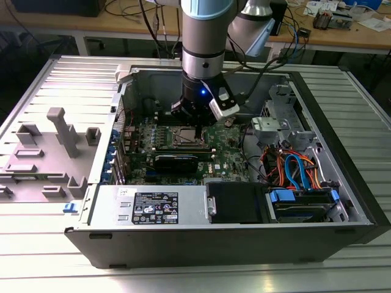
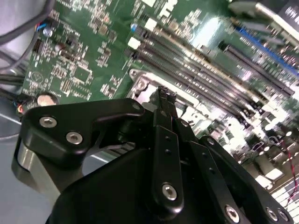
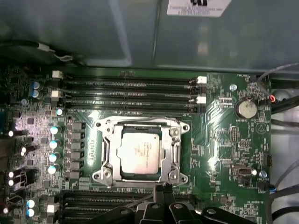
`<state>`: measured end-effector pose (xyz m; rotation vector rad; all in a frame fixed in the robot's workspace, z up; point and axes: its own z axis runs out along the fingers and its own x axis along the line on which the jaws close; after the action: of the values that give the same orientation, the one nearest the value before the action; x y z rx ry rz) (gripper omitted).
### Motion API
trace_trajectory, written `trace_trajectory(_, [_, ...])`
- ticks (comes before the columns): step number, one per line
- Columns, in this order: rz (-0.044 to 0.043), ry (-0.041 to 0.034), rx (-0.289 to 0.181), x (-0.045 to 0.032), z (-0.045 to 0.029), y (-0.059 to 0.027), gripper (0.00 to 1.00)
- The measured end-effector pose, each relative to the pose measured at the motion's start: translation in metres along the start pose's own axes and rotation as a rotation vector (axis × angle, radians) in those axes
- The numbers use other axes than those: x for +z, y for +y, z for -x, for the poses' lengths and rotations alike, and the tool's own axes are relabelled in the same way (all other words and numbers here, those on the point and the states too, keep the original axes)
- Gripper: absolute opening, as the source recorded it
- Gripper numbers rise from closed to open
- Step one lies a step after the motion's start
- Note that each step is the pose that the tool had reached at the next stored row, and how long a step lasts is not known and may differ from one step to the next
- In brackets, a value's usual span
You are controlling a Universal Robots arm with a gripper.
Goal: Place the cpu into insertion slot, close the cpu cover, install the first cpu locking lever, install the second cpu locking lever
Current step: 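Install the second cpu locking lever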
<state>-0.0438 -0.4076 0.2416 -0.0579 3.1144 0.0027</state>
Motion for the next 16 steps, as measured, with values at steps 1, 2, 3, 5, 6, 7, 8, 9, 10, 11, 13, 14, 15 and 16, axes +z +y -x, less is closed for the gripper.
trace_trajectory(1, [-0.0001, 0.0000, 0.000, 0.0000, -0.0012, -0.0017, 0.11])
trace_trajectory(2, [-0.0001, 0.0000, 0.000, -0.0001, -0.0025, -0.0025, 0.11])
trace_trajectory(3, [0.0000, -0.0001, 0.000, -0.0001, -0.0036, -0.0031, 0.11])
trace_trajectory(5, [0.0000, 0.0000, 0.000, -0.0002, -0.0058, -0.0043, 0.11])
trace_trajectory(6, [0.0001, 0.0000, 0.000, -0.0002, -0.0069, -0.0049, 0.11])
trace_trajectory(7, [0.0000, 0.0000, 0.000, -0.0002, -0.0079, -0.0053, 0.11])
trace_trajectory(8, [0.0000, 0.0000, 0.000, -0.0003, -0.0094, -0.0058, 0.11])
trace_trajectory(9, [0.0000, 0.0000, 0.000, -0.0003, -0.0105, -0.0061, 0.11])
trace_trajectory(10, [-0.0001, 0.0000, 0.000, -0.0004, -0.0120, -0.0064, 0.11])
trace_trajectory(11, [0.0000, 0.0000, 0.000, -0.0005, -0.0155, -0.0064, 0.11])
trace_trajectory(13, [0.0001, 0.0000, -0.001, -0.0006, -0.0202, -0.0064, 0.11])
trace_trajectory(14, [0.0001, 0.0000, -0.001, -0.0006, -0.0215, -0.0066, 0.11])
trace_trajectory(15, [0.0001, 0.0000, -0.002, -0.0006, -0.0229, -0.0070, 0.11])
trace_trajectory(16, [0.0002, 0.0000, -0.004, -0.0006, -0.0242, -0.0073, 0.11])
